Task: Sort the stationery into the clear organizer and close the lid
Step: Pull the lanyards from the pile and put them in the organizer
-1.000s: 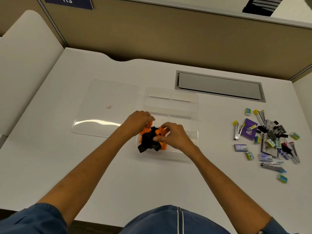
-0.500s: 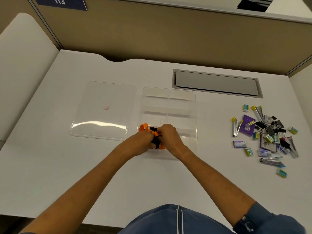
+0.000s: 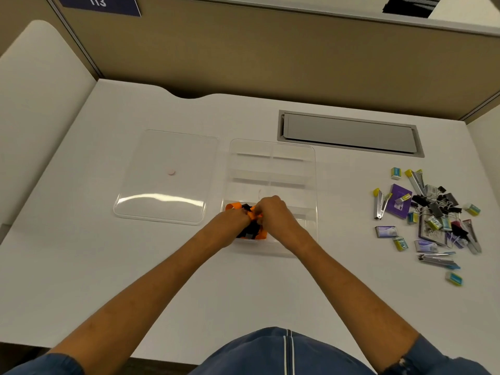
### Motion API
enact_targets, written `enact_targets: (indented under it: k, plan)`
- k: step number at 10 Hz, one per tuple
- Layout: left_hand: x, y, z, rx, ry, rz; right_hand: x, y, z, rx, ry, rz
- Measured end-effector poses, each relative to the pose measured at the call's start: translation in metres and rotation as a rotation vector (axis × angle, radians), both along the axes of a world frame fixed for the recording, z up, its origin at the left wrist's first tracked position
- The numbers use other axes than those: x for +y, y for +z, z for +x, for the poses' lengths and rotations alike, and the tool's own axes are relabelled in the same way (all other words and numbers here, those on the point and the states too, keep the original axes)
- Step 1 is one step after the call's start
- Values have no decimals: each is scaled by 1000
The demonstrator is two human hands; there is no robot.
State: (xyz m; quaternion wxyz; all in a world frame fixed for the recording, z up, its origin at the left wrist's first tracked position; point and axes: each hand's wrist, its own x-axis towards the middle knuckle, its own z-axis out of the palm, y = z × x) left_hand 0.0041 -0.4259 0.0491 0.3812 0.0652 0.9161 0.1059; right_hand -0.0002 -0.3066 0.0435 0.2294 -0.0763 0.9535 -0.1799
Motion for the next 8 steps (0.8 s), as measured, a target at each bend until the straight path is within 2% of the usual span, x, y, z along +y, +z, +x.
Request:
enact_targets:
  k: [1,2,3,4,5,6,7,8]
  plan:
    - [0,12,-1,146,88,56,11,7,-2,65,-98,-125]
    - [-11,23,9,423,15,161,11,9,4,83,-72,-195]
    - [-8,19,11,364,78,193,6,4,8,78,-10,-180]
    - [2,6,27,221,411,448,-1,-4,18,126,1,-180]
    - [1,-6,37,278,535,503,-1,-10,24,166,-28,-216]
    - [-1,-15,43,310,572,464,-1,-18,28,191,62,-152]
    - [-3,-22,36,210,676,537,-5,-19,24,144,89,-89]
    - [-7,-21,27,146,708,505,-11,-20,16,117,160,55]
